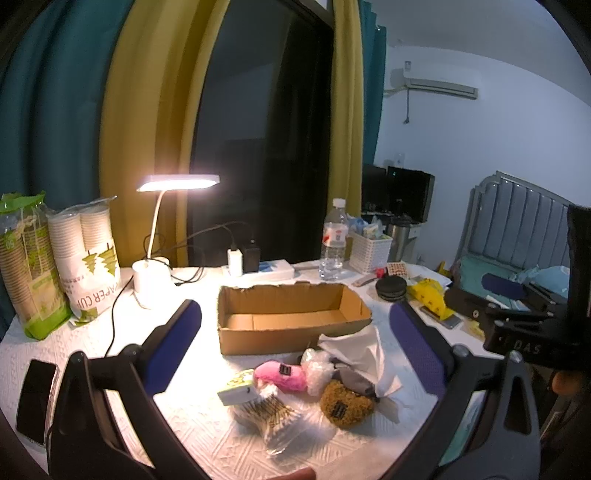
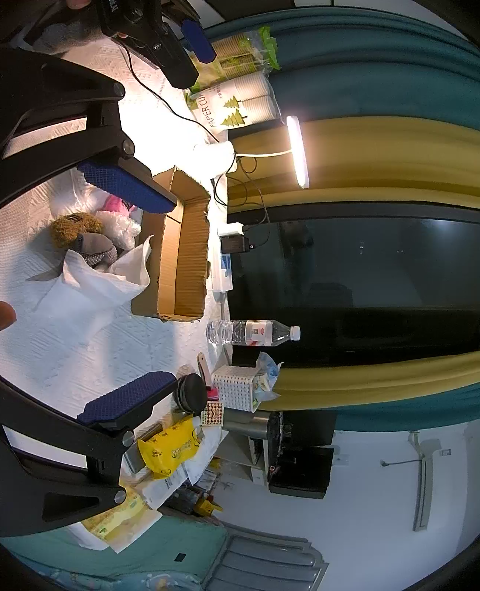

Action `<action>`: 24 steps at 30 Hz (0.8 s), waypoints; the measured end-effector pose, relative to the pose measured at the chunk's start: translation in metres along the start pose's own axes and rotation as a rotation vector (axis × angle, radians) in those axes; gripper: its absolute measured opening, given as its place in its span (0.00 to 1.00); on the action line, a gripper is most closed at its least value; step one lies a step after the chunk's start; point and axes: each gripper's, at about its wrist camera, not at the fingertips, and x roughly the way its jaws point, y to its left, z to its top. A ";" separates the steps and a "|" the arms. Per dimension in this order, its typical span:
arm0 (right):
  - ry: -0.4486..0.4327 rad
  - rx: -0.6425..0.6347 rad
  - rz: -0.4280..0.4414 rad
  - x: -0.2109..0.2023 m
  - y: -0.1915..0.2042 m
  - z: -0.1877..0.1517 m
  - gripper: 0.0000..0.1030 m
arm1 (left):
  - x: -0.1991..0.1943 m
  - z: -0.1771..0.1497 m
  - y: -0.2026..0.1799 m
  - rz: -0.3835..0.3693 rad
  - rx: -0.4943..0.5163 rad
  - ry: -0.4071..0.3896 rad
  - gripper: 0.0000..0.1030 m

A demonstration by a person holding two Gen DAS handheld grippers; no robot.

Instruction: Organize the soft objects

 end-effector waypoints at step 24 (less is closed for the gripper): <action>0.004 0.001 0.001 0.000 0.000 0.000 0.87 | 0.000 -0.001 -0.001 -0.002 0.001 -0.002 1.00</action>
